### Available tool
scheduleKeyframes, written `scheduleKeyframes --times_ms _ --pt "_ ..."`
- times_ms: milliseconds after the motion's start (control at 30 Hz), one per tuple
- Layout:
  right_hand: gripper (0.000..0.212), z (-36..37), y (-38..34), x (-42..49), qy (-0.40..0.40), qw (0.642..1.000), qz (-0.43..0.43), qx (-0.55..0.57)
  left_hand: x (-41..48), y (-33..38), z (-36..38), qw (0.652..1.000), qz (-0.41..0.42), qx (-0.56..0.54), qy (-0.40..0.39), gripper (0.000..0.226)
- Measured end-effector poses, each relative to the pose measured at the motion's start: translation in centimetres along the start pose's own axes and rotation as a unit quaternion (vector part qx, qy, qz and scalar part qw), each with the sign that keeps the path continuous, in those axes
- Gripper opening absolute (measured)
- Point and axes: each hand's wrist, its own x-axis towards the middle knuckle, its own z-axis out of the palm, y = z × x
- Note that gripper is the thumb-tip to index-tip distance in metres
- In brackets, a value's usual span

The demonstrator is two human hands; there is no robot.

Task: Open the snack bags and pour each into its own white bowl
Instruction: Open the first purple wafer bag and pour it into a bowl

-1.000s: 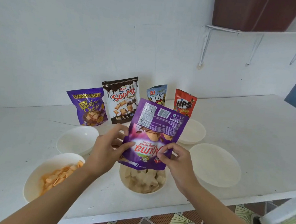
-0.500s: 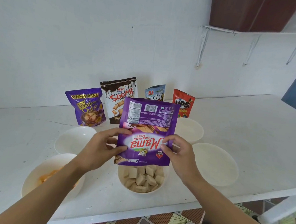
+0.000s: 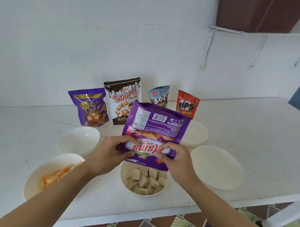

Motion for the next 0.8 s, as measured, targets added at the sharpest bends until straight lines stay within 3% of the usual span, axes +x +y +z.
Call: scheduleKeyframes --times_ms 233,333,433,567,800 --pt "0.021 -0.4 -0.3 0.0 -0.007 1.0 -0.004 -0.008 0.1 -0.4 0.3 0.999 -0.019 -0.029 0.029 0.036" --pt "0.024 -0.6 -0.2 0.0 0.021 1.0 0.004 -0.016 0.6 -0.2 -0.2 0.996 -0.043 -0.041 0.066 0.03" --pt "0.034 -0.8 -0.4 0.0 0.059 0.998 0.009 -0.021 0.9 0.3 -1.1 0.994 -0.054 -0.078 0.049 0.032" --pt "0.041 -1.1 -1.9 0.3 0.104 0.994 -0.003 -0.015 1.3 1.5 -2.7 0.992 -0.015 -0.118 0.043 0.037" --pt "0.022 -1.7 -5.2 1.8 0.141 0.989 -0.045 -0.029 3.9 4.9 -4.6 0.983 0.054 -0.172 0.039 0.022"
